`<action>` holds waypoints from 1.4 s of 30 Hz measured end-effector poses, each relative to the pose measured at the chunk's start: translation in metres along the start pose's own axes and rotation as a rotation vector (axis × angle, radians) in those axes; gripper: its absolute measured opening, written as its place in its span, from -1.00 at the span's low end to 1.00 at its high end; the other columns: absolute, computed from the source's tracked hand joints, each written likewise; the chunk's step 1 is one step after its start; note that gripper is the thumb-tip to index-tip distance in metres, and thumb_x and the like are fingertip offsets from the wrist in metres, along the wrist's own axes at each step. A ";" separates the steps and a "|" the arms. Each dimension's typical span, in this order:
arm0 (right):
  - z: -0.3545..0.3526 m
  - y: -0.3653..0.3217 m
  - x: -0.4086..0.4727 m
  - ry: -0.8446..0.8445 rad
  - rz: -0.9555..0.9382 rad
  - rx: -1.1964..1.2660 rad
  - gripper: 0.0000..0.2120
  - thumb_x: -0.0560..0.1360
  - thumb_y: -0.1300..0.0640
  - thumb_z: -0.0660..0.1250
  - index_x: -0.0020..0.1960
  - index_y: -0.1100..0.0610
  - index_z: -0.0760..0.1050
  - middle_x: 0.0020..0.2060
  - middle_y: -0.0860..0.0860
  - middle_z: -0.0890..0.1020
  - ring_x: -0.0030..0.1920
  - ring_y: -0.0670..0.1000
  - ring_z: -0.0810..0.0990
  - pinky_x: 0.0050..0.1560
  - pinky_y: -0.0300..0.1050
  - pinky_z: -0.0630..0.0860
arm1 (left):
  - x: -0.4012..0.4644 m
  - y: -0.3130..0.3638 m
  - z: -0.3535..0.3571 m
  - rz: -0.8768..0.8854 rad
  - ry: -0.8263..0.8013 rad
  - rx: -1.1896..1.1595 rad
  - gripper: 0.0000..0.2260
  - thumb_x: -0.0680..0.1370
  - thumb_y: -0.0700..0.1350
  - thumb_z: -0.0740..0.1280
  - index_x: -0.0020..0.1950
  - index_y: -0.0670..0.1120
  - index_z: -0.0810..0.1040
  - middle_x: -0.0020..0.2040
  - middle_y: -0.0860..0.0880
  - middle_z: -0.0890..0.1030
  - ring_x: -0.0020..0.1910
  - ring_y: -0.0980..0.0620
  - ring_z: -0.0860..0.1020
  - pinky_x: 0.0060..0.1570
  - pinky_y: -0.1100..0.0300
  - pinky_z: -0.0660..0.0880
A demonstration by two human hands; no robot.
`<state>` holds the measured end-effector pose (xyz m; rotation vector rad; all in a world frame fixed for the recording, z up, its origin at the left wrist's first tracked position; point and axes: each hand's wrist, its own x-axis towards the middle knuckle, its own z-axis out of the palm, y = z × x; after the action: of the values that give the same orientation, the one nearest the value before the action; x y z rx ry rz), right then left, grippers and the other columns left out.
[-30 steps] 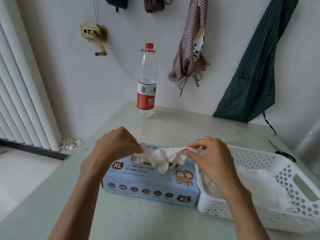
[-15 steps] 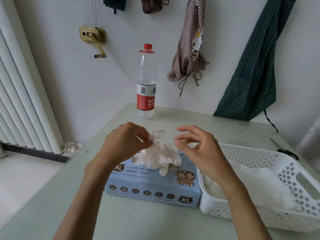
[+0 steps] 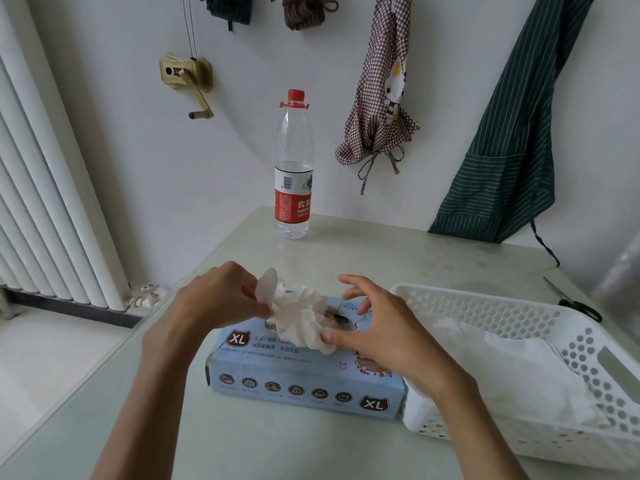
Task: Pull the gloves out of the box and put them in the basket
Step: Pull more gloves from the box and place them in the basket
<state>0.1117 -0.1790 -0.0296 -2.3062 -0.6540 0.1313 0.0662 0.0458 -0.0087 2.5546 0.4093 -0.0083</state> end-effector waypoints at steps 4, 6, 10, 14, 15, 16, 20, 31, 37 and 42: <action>0.000 -0.013 -0.007 0.083 -0.052 -0.016 -0.45 0.28 -0.38 0.35 0.16 -0.15 0.38 0.04 -0.30 0.44 0.02 -0.30 0.41 -0.05 -0.35 0.38 | 0.000 0.008 -0.003 0.079 0.114 -0.202 -0.76 0.40 0.01 0.48 -0.03 -0.11 0.67 -0.19 -0.03 0.68 -0.15 -0.07 0.63 0.01 -0.06 0.57; 0.009 -0.020 -0.008 0.104 -0.113 -0.059 -0.38 0.27 -0.41 0.31 0.24 -0.17 0.33 0.07 -0.31 0.40 0.03 -0.26 0.39 -0.04 -0.34 0.38 | -0.003 0.015 -0.003 0.137 0.124 -0.324 -0.79 0.41 -0.01 0.48 -0.07 -0.12 0.68 -0.24 -0.01 0.68 -0.15 -0.08 0.64 0.00 -0.05 0.56; 0.019 -0.016 0.002 0.263 -0.154 -0.024 -0.46 0.43 -0.23 0.32 0.37 -0.13 0.35 0.14 -0.23 0.47 0.01 -0.21 0.46 0.03 -0.25 0.46 | -0.007 0.027 0.002 0.283 0.117 -0.468 -0.80 0.41 -0.06 0.47 -0.02 -0.10 0.67 -0.16 0.02 0.71 -0.15 0.11 0.67 0.02 0.03 0.59; 0.017 -0.010 0.006 0.259 -0.110 0.058 -0.74 0.40 -0.14 0.43 0.03 -0.06 0.59 -0.11 -0.24 0.62 -0.20 -0.22 0.56 -0.18 -0.21 0.55 | -0.005 0.033 0.010 0.361 0.096 -0.531 -0.79 0.40 -0.04 0.48 -0.02 -0.10 0.66 -0.17 0.05 0.71 -0.14 0.16 0.67 0.03 0.01 0.59; 0.016 -0.009 0.006 0.277 -0.095 0.105 -0.81 0.40 -0.11 0.44 -0.08 -0.03 0.61 -0.21 -0.20 0.65 -0.25 -0.21 0.59 -0.22 -0.16 0.58 | -0.004 0.034 0.011 0.360 0.086 -0.535 -0.77 0.39 -0.01 0.48 -0.03 -0.08 0.65 -0.18 0.07 0.71 -0.16 0.18 0.66 0.01 0.06 0.59; 0.015 -0.007 0.007 0.298 -0.076 0.149 -0.85 0.41 -0.08 0.44 -0.17 0.00 0.62 -0.29 -0.17 0.66 -0.30 -0.19 0.60 -0.25 -0.14 0.58 | -0.005 0.034 0.011 0.347 0.063 -0.519 -0.72 0.35 0.05 0.48 -0.03 -0.05 0.63 -0.18 0.09 0.70 -0.16 0.20 0.66 -0.03 0.13 0.60; 0.009 0.000 0.009 0.356 -0.034 0.145 -0.75 0.46 -0.04 0.40 -0.33 0.06 0.57 -0.44 -0.12 0.63 -0.42 -0.18 0.59 -0.32 -0.20 0.51 | -0.006 0.032 0.012 0.243 -0.052 -0.285 -0.52 0.23 0.15 0.50 0.05 0.04 0.47 -0.08 0.16 0.62 -0.11 0.20 0.60 -0.06 0.22 0.57; -0.016 0.011 0.007 0.398 0.031 0.260 -0.92 0.38 0.02 0.50 -0.24 -0.02 0.63 -0.40 -0.13 0.66 -0.33 -0.21 0.62 -0.32 -0.40 0.45 | -0.001 0.007 0.008 0.089 0.042 -0.085 -0.80 0.36 0.02 0.52 -0.13 0.15 0.54 -0.28 0.21 0.62 -0.15 0.15 0.62 0.04 0.01 0.56; -0.024 0.017 0.007 0.367 0.071 0.265 -0.87 0.36 0.03 0.51 -0.20 0.08 0.63 -0.34 -0.08 0.67 -0.29 -0.15 0.62 -0.28 -0.33 0.43 | 0.002 0.000 0.003 0.094 -0.001 -0.109 -0.83 0.38 -0.11 0.52 -0.17 0.14 0.60 -0.18 0.13 0.68 -0.11 0.10 0.63 0.05 -0.02 0.56; -0.012 0.007 0.011 0.213 0.006 0.289 -0.62 0.33 0.08 0.54 0.03 0.02 0.43 -0.09 -0.13 0.63 -0.21 -0.22 0.62 -0.18 -0.36 0.49 | -0.005 0.017 -0.001 0.280 -0.010 -0.169 -0.77 0.53 -0.27 0.32 0.01 0.05 0.65 -0.02 0.11 0.67 -0.01 0.17 0.62 0.16 0.09 0.53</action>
<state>0.1273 -0.1851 -0.0245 -2.0093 -0.4848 -0.0173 0.0662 0.0314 0.0008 2.4214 0.0427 0.1113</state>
